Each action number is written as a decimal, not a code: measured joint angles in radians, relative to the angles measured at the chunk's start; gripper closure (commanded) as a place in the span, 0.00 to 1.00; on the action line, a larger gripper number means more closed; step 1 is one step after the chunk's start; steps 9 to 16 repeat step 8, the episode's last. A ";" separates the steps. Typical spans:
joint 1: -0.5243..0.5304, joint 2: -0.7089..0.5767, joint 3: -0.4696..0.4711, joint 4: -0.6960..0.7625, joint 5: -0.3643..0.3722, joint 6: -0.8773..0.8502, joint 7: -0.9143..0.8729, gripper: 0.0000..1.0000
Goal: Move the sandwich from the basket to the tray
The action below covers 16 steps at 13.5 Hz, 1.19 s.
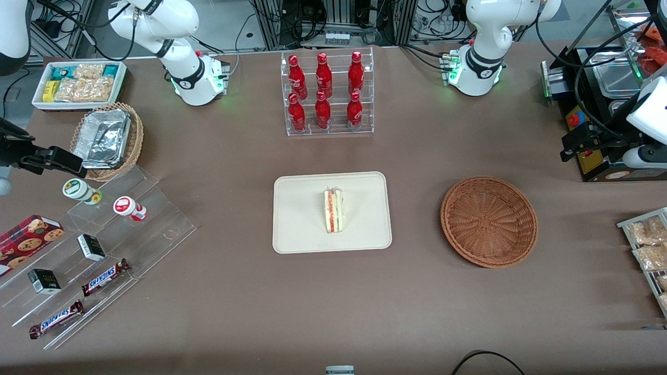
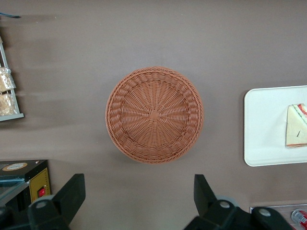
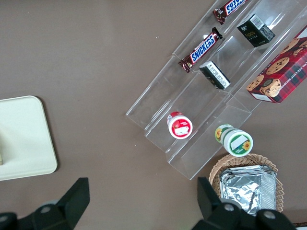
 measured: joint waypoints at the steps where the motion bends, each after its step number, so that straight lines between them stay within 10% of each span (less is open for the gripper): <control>1: 0.000 0.000 0.000 0.001 0.000 -0.001 0.000 0.00; 16: -0.012 0.000 0.000 0.001 0.049 -0.020 -0.040 0.00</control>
